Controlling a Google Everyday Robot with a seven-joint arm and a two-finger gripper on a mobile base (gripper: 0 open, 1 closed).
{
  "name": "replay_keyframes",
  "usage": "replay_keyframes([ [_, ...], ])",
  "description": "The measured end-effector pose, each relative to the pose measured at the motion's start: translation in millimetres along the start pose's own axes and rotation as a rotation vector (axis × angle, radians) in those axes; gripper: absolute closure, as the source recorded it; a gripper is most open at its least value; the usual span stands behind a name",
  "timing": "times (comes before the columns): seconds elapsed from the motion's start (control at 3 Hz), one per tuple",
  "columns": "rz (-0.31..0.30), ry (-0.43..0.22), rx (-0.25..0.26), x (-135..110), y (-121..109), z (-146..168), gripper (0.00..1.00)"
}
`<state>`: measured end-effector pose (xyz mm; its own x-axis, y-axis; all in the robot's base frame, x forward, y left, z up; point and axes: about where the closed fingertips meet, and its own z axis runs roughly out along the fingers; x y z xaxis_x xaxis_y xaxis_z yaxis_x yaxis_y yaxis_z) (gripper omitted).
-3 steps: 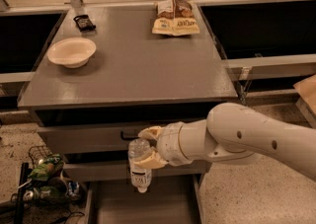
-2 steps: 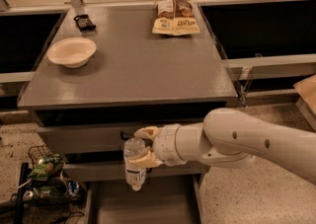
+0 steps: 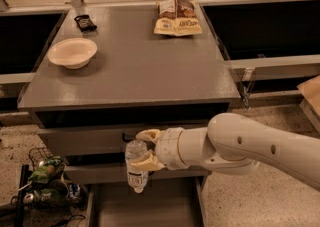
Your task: Place blue plastic bottle into bottom drawer
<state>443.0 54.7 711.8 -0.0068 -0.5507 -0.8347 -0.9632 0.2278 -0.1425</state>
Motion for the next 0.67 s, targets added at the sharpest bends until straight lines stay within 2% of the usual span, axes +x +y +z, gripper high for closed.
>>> replay_keyframes([
  [0.33,0.047,-0.025,0.027,22.2,12.1,9.0,1.0],
  [0.67,0.128,-0.046,0.014,58.7,34.4,32.3,1.0],
])
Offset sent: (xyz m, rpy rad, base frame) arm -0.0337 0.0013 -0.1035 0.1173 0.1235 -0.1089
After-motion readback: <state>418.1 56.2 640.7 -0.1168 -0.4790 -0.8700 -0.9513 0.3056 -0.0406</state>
